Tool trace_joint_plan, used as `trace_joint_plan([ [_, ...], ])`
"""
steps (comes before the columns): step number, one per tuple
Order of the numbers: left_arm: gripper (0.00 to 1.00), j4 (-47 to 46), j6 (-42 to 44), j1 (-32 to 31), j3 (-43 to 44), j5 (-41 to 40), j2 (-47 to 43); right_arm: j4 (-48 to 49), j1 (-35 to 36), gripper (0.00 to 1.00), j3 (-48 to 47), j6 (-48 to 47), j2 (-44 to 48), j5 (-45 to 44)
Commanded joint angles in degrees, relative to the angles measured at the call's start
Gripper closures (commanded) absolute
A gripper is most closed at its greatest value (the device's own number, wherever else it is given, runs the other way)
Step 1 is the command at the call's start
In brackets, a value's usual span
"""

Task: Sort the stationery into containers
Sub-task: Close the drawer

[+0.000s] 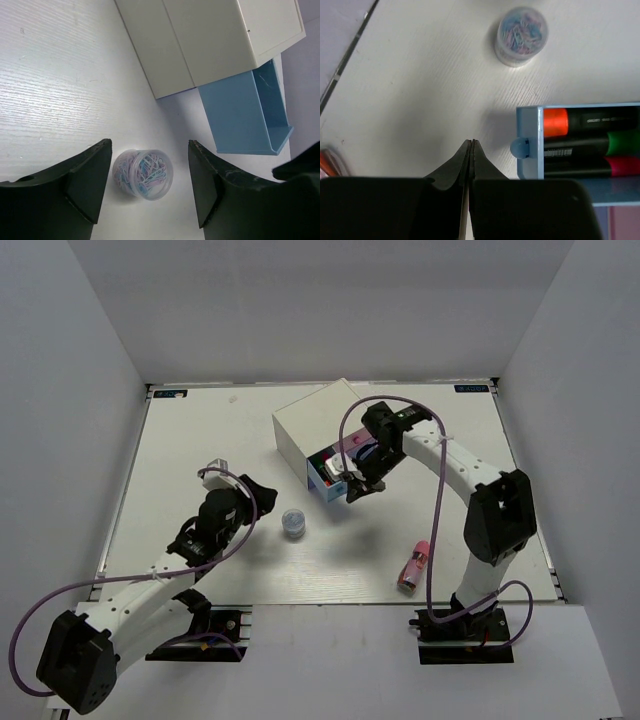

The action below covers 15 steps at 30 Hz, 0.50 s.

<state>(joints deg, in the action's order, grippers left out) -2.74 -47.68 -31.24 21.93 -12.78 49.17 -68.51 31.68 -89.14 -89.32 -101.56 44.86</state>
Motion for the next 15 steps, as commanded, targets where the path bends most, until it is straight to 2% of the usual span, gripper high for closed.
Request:
trace_joint_plan([
  [1, 0.27, 2.1, -0.7, 0.0, 0.1, -1.4, -1.2, 4.1, 0.7, 1.00, -0.1, 1.8, -1.4, -4.3],
  [9, 0.13, 3.2, -0.7, 0.0, 0.6, -1.9, -1.7, 20.4, 2.2, 1.00, -0.9, 12.7, -4.7, -9.6],
  [15, 0.12, 3.2, -1.3, 0.0, 0.7, -1.9, -1.7, 26.9, 3.3, 1.00, -2.6, 18.5, -6.1, -10.8],
])
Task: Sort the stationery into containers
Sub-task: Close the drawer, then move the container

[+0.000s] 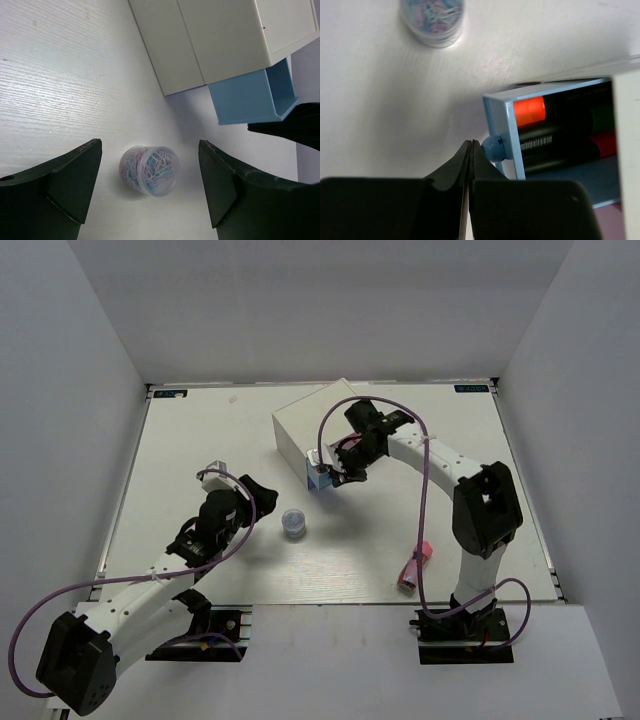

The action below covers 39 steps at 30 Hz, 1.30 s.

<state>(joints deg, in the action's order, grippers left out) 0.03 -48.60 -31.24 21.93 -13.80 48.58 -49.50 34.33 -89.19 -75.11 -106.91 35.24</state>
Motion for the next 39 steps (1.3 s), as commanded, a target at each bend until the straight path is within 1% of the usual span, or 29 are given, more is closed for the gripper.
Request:
trace_joint_plan([
  [1, 0.12, 0.4, -0.4, 0.0, 0.7, -0.9, -1.1, 8.8, 0.7, 1.00, -2.7, 4.8, -0.9, -1.3],
  [7, 0.12, 1.5, -0.4, 0.0, 0.7, -1.4, -2.2, 15.9, 1.6, 1.00, -5.3, 11.0, -3.6, -4.8],
  [13, 0.12, 2.0, -0.4, 0.0, 0.1, -1.9, -2.8, 18.2, 2.1, 1.00, -7.1, 14.8, -5.1, -6.2],
  [15, 0.12, 2.0, -0.9, 0.0, 0.1, -1.9, -2.8, 19.6, 2.3, 0.99, -6.4, 16.0, -4.8, -7.1],
  [17, 0.12, 2.0, -0.9, 0.0, 0.1, -1.9, -2.8, 21.2, 2.1, 0.96, -5.4, 16.5, -4.3, -7.2],
  [18, 0.12, 2.0, -0.9, 0.0, 0.1, -1.9, -2.8, 21.2, 2.1, 0.96, -5.3, 16.7, -4.3, -7.2],
  [21, 0.12, 2.0, -0.9, 0.0, 0.1, -1.9, -2.8, 16.2, 1.7, 0.96, -5.9, 13.9, -2.8, -1.8],
  [22, 0.12, 2.0, -0.9, 0.0, 0.1, -1.9, -2.8, 15.5, 1.8, 0.97, -3.6, 11.7, -2.0, 0.5],
  [25, 0.12, 2.0, -0.9, 0.0, -0.4, -1.9, -2.8, 16.6, 1.3, 0.97, 1.9, 10.2, 3.5, 1.3],
  [26, 0.12, 2.0, -0.9, 0.0, -0.4, -1.9, -2.8, 20.0, 1.4, 0.97, 6.3, 10.4, 5.4, 0.6],
  [27, 0.12, 1.5, -0.9, 0.0, -0.4, -1.9, -2.8, 20.9, 1.3, 0.97, 7.2, 10.4, 6.6, -0.7],
  [29, 0.12, 0.8, -0.9, 0.0, -0.9, -1.4, -2.8, 23.1, 1.4, 0.93, 8.0, 11.5, 6.8, -2.4],
  [31, 0.12, 0.2, -0.9, 0.0, -0.9, -0.8, -1.3, 24.4, 1.2, 0.91, 6.8, 13.3, 4.9, -3.6],
  [33, 0.12, 0.2, -0.9, 0.0, 0.3, -0.8, -0.6, 24.4, 1.6, 0.89, 2.8, 15.5, 2.0, -3.9],
  [37, 0.12, 0.8, -0.9, 0.0, 0.8, -0.8, -0.6, 24.3, 2.1, 0.88, -3.3, 16.9, -1.7, -4.0],
  [39, 0.12, 1.3, -0.9, 0.0, 0.3, -1.3, -2.6, 23.7, 2.3, 0.88, -4.8, 17.1, -3.3, -4.6],
])
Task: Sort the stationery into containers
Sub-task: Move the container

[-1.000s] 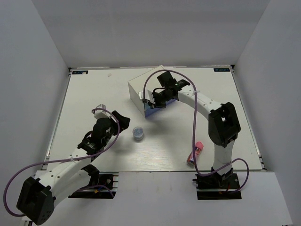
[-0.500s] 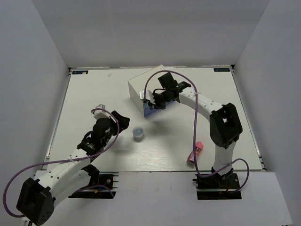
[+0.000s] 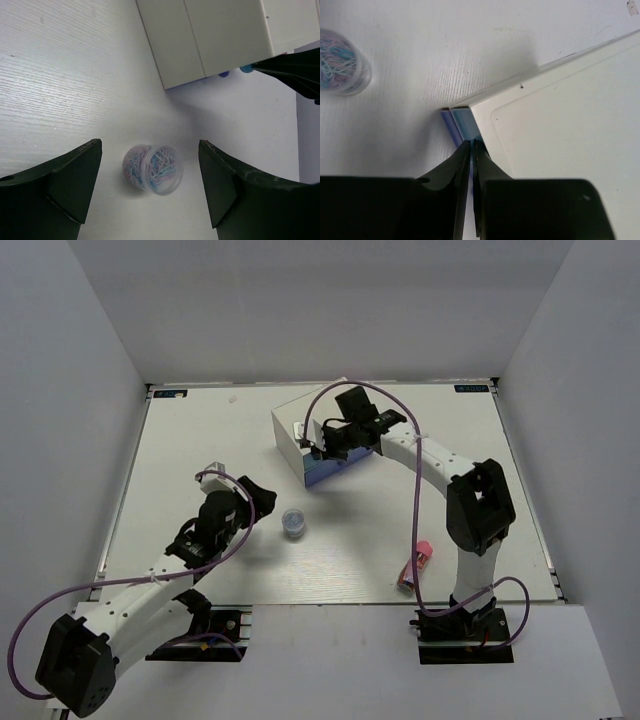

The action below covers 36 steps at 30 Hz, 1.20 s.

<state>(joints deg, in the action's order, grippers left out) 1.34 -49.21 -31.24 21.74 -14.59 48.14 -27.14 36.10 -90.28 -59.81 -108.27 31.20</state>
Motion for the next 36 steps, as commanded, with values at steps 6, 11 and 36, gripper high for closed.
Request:
trace_joint_plan([
  [6, 0.11, 1.1, -0.8, 0.0, -0.6, -1.6, -4.0, 1.8, 1.1, 0.86, -7.5, 2.6, -4.7, -0.9],
  [11, 0.11, 0.6, -0.8, 0.0, 0.0, -1.1, -3.2, 7.2, 2.0, 0.83, -7.5, 7.7, -6.1, -3.4],
  [36, 0.11, 0.1, -0.8, -0.6, 0.0, 0.0, -0.2, 18.3, 3.6, 0.71, -12.5, 20.3, -10.2, -10.4],
])
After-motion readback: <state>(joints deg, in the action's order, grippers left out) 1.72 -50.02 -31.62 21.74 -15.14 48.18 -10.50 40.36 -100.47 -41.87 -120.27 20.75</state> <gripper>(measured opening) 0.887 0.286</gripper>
